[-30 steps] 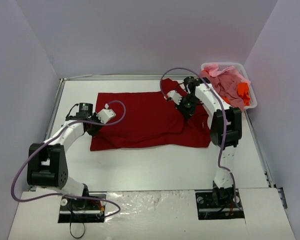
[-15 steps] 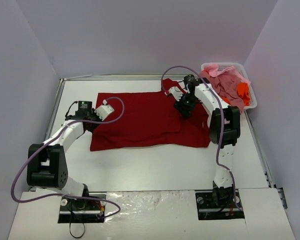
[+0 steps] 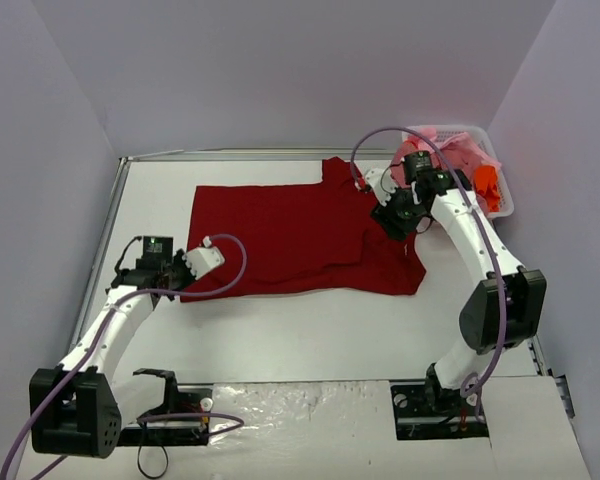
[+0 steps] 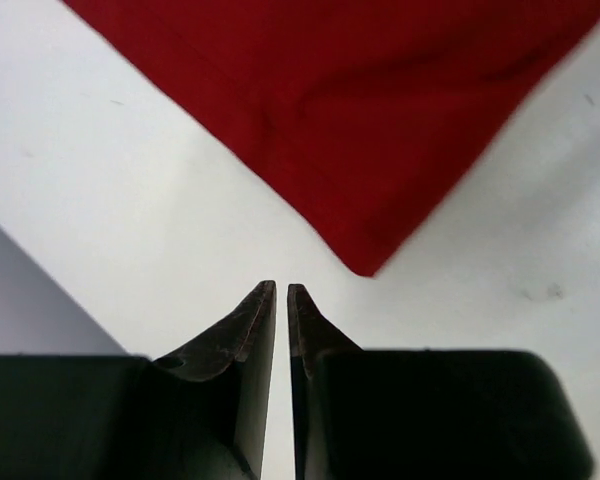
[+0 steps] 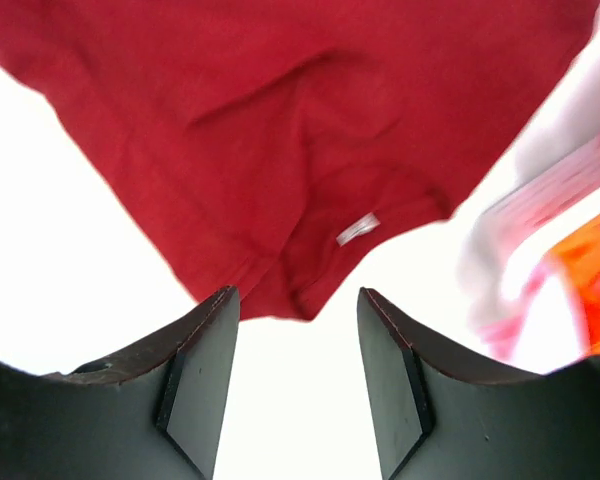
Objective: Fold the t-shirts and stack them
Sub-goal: Fold the flattened tshirt in 1/3 of the way
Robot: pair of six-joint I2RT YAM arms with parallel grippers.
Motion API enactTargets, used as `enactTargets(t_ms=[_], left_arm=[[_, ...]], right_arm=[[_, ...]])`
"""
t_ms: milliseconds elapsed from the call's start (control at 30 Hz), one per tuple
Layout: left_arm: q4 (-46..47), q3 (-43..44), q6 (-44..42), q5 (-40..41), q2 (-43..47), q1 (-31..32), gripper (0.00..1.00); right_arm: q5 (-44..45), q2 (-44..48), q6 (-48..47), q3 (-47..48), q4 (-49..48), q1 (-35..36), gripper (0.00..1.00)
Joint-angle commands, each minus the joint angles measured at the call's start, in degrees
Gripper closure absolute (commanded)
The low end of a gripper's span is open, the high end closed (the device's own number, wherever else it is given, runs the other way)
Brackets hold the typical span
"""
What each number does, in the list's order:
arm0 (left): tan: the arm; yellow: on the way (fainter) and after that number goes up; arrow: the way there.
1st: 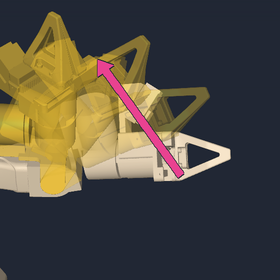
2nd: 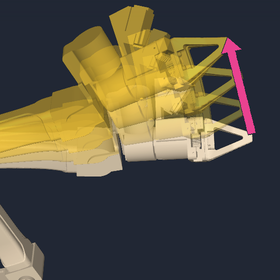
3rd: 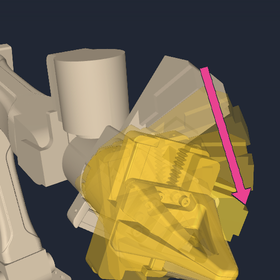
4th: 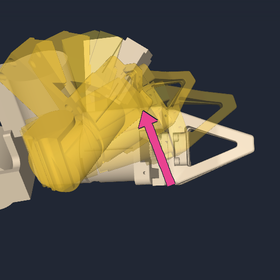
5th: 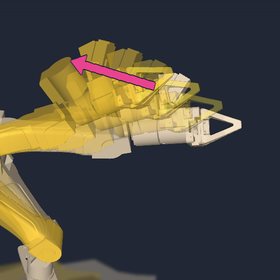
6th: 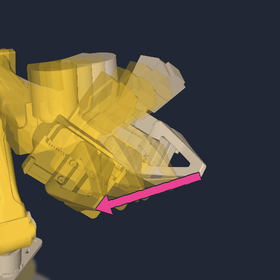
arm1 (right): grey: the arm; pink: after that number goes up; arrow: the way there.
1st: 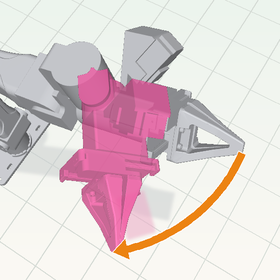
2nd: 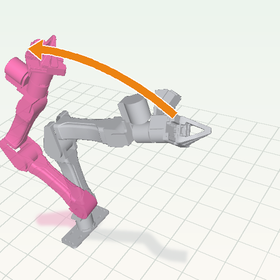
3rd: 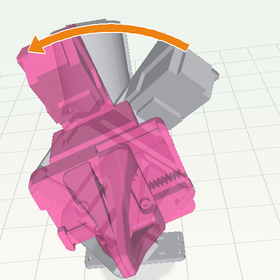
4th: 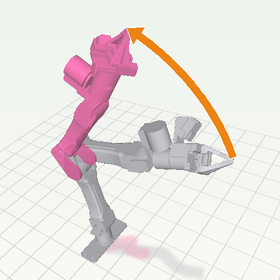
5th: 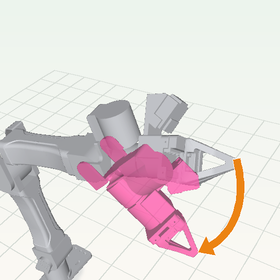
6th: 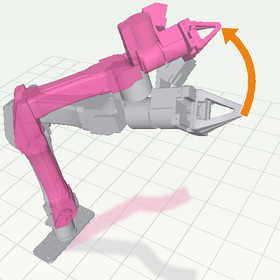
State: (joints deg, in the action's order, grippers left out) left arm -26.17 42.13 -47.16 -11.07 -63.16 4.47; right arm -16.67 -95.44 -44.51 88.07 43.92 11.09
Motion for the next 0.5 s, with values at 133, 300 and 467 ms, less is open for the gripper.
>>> enactTargets(t_ms=[133, 300, 467], left_arm=[[-4.9, -6.3, -6.3, -5.1, 4.6, -0.2, 0.90], [-4.3, -7.1, -7.2, -6.6, 3.0, -0.2, 0.90], [-1.4, -8.8, -8.6, -7.2, 0.8, -0.1, 0.90]], right_arm=[[-4.7, 4.1, 2.3, -12.7, -2.2, -4.5, 0.53], [-7.8, 2.5, 4.2, -15.5, -5.0, -5.8, 0.54], [-8.1, 0.6, 4.5, -14.9, -5.2, -7.3, 0.54]])
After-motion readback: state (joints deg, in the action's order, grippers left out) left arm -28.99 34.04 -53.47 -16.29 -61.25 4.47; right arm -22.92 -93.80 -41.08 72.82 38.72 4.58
